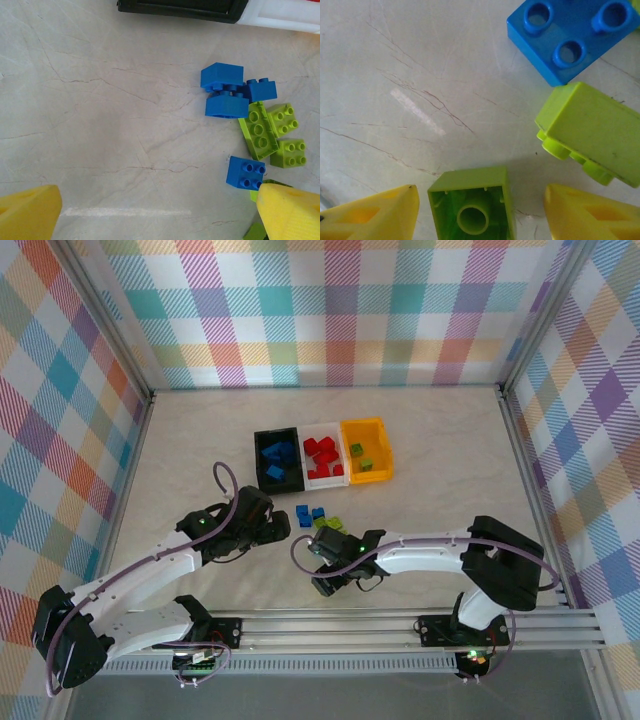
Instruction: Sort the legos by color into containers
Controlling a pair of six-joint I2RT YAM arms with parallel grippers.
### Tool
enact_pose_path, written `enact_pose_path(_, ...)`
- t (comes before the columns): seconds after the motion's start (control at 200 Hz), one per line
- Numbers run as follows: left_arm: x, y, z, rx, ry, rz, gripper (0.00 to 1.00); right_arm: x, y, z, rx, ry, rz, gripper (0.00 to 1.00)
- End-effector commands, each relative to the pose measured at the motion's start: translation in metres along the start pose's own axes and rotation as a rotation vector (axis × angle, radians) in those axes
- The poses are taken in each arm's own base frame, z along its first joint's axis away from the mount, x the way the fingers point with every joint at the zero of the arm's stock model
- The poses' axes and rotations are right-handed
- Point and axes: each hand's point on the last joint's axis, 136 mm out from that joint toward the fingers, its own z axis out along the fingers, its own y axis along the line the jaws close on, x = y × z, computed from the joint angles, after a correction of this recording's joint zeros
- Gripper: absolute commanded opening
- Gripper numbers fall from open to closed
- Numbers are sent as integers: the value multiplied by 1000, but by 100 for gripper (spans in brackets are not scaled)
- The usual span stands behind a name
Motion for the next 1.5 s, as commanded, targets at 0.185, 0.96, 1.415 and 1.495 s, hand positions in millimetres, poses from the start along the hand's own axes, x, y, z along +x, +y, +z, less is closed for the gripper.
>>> enact_pose_path(0.185, -5, 9, -2, -37, -6, -11, 100, -2, 0, -2, 41, 3, -66, 49)
enact_pose_path(0.96, 5, 0, 8, 15, 43, -26, 100, -185, -220, -117, 176, -495, 455, 37)
enact_pose_path(1.415, 19, -10, 21, 65, 110, -17, 100, -233, -278, -90, 136, -471, 609, 63)
enact_pose_path(1.495, 20, -10, 22, 62, 113, -14, 100, -231, -265, -105, 117, -498, 584, 64)
